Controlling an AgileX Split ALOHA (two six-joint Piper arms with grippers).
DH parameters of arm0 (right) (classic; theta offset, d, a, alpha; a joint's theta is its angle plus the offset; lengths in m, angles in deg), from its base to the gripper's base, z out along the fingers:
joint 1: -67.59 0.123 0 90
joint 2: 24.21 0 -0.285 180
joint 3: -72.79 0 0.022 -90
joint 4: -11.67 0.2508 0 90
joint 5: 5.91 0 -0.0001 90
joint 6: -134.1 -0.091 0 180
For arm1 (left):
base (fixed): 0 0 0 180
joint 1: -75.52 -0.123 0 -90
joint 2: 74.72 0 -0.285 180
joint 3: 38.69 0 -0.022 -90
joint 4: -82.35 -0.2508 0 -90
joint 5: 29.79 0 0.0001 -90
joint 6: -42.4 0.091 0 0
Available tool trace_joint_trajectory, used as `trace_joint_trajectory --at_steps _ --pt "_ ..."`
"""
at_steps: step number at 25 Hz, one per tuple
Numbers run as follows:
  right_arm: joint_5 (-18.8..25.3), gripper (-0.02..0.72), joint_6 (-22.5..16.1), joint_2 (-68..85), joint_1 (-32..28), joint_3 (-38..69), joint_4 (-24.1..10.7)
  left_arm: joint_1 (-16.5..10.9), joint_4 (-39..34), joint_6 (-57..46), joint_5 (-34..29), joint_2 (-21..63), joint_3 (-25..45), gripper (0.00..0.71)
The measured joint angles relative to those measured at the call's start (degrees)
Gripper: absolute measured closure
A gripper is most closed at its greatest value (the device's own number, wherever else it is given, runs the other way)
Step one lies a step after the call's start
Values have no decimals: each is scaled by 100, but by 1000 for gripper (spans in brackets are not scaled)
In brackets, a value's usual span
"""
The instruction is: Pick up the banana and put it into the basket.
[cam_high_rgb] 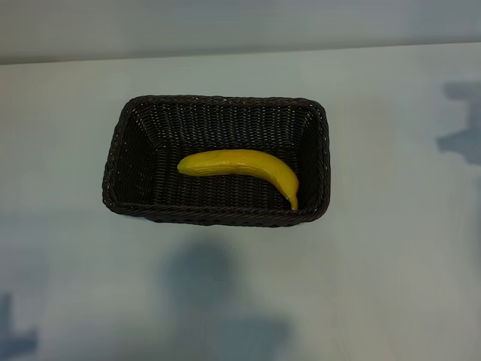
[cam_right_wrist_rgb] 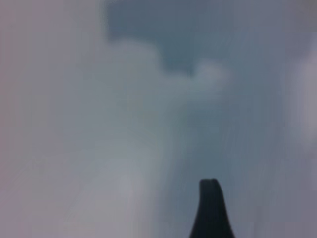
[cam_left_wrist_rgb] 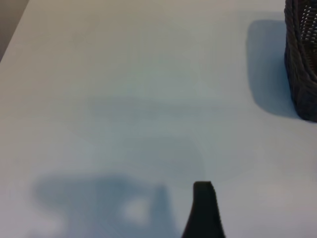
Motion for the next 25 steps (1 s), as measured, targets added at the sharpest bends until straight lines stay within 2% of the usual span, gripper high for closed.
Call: trace_joint_trajectory --at_steps 7,11,16,21,25 --pt "7 182 -362 1418 0 799 -212 0 0 -6 0 0 0 132" --pt "219 182 -609 2378 0 1172 -385 0 0 -6 0 0 0 132" --pt "681 182 -655 3607 0 1518 -439 0 0 -6 0 0 0 132" --pt "914 182 -673 5055 0 1970 -432 0 0 -6 0 0 0 132" --pt "1122 182 -529 5962 0 2269 -371 0 0 -6 0 0 0 132"
